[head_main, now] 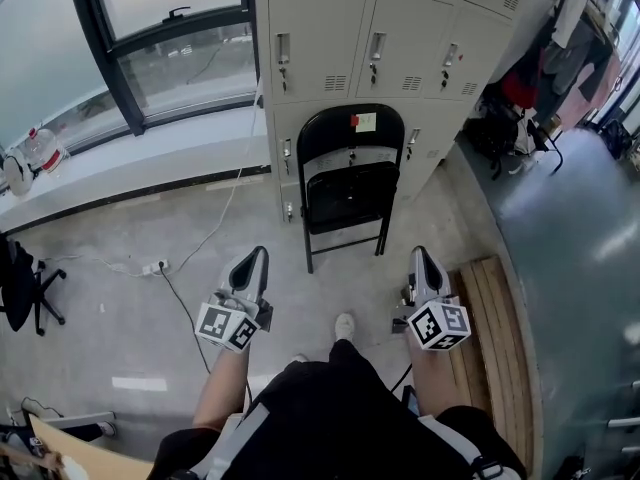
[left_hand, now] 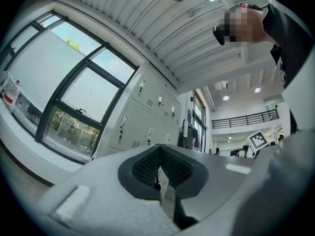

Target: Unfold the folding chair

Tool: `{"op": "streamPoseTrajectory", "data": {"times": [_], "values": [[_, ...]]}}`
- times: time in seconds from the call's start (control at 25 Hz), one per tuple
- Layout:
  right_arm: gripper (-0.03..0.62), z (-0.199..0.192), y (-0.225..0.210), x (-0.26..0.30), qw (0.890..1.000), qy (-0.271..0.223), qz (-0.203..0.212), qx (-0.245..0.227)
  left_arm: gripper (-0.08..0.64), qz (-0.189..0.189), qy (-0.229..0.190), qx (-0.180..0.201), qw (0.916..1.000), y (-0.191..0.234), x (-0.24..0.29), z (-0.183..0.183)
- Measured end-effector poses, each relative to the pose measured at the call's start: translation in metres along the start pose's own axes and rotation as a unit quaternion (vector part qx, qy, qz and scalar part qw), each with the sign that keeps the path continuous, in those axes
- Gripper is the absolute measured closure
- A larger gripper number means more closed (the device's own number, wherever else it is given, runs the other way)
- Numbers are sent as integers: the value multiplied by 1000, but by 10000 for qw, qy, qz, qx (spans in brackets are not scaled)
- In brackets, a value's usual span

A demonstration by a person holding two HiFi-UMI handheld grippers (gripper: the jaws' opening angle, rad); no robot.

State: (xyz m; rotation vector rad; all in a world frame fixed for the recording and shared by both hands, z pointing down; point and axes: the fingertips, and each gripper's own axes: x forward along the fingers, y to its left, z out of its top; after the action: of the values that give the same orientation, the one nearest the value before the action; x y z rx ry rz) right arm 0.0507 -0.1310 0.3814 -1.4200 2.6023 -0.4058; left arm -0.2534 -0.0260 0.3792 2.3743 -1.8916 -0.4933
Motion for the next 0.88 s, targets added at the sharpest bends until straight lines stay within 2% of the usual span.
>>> {"op": "streamPoseTrajectory", "data": {"times": [0.16,0.32,0.52,0.72,0.88], "values": [[588,6,-24,31,9999,-49,23,91,560,-6,-16,77,10000,3,36,-3],[588,10,-47,77,9997,18,95,203,560,140,-66,156,9998,12,74,-6],[588,5,-67,138,9993,155,313,101,560,282,-74,239,9993,24,118,-16],[588,2,-77,193,9975,247,636,-207,560,358,-96,422,9984,36,165,-28],[588,1,-92,222,9962,365,773,-185,560,332,19,537,9980,37,202,-37]]}}
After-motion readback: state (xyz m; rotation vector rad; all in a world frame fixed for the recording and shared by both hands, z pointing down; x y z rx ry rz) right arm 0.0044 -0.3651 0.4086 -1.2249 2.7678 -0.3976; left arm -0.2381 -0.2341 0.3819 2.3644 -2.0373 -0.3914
